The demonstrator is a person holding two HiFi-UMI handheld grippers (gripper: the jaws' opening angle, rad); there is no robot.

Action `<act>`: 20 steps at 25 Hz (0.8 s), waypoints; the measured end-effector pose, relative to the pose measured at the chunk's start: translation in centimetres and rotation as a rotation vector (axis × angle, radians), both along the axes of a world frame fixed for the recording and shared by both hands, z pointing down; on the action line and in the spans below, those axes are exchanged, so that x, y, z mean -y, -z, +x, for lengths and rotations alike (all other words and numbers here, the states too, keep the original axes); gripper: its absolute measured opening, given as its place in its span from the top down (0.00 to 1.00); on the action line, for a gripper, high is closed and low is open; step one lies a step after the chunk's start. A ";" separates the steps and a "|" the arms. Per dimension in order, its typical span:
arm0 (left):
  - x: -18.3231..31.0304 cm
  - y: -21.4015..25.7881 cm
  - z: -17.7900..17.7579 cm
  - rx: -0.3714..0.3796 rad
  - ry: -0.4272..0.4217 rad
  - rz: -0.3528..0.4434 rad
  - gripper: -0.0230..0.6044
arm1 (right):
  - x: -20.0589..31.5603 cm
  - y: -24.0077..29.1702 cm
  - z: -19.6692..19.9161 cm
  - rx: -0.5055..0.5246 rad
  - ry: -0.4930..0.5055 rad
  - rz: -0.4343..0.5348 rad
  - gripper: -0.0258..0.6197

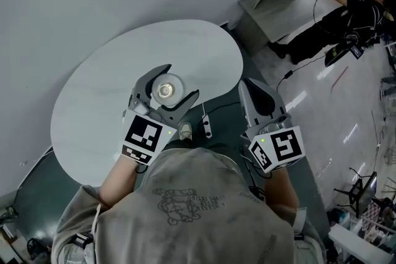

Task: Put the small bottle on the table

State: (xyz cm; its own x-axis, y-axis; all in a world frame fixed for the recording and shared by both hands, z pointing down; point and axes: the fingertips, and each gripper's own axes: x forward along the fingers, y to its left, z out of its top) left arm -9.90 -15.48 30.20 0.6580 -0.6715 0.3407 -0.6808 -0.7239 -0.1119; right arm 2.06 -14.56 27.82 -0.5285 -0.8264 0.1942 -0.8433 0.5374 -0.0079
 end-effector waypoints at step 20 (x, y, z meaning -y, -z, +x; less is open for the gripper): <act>3.2 -1.6 3.4 0.034 0.088 -0.041 0.42 | 4.2 -0.2 2.9 0.026 0.097 -0.005 0.91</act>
State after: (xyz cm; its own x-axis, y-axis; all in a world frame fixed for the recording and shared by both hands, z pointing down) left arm -6.46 -18.63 31.77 0.5841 -0.7114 0.3908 -0.7386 -0.6656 -0.1075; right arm 4.95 -18.77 28.05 -0.6107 -0.7704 0.1830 -0.7869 0.6162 -0.0320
